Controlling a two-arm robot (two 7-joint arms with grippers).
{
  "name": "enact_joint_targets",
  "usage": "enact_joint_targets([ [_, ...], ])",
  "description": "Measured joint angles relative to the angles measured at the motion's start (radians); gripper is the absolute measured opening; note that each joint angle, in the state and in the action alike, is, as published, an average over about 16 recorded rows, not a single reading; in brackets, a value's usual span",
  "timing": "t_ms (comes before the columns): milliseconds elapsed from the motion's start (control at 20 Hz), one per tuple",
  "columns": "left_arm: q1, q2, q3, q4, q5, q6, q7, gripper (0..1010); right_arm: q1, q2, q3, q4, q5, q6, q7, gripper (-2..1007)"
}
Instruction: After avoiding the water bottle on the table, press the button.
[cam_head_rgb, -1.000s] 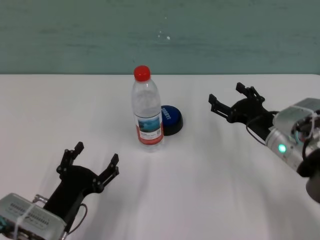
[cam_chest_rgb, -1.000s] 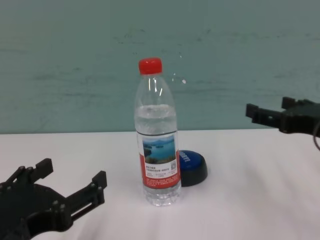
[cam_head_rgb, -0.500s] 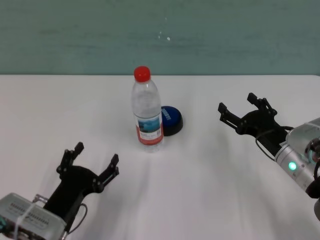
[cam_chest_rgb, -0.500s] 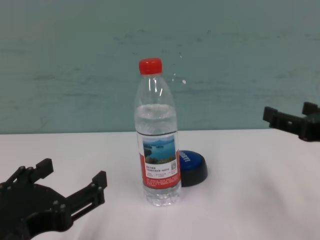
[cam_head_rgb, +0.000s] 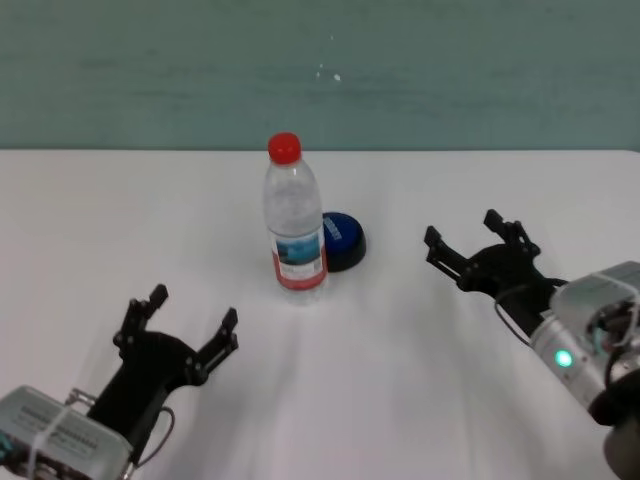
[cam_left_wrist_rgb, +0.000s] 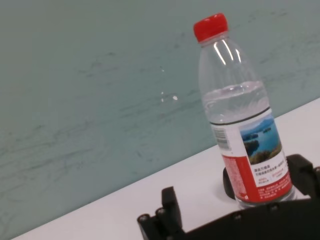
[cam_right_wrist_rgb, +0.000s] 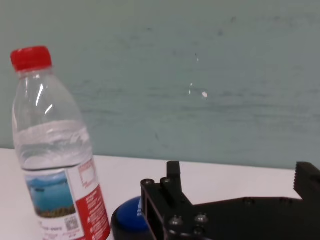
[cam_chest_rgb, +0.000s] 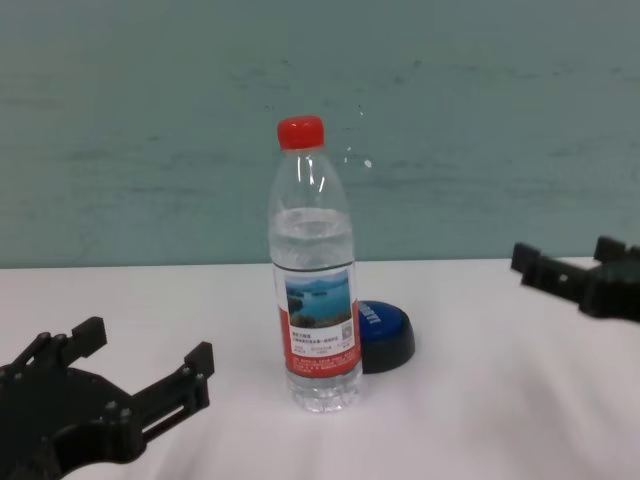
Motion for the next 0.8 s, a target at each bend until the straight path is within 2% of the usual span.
enact_joint_targets([
  [400, 0.000, 0.000, 0.000, 0.000, 0.000, 0.000, 0.000, 1000, -0.008, -0.027, -0.019, 0.037, -0.029, -0.017, 0.007, 1004],
  [800, 0.000, 0.000, 0.000, 0.000, 0.000, 0.000, 0.000, 1000, -0.009, -0.027, -0.032, 0.066, -0.028, -0.044, 0.048, 1004],
])
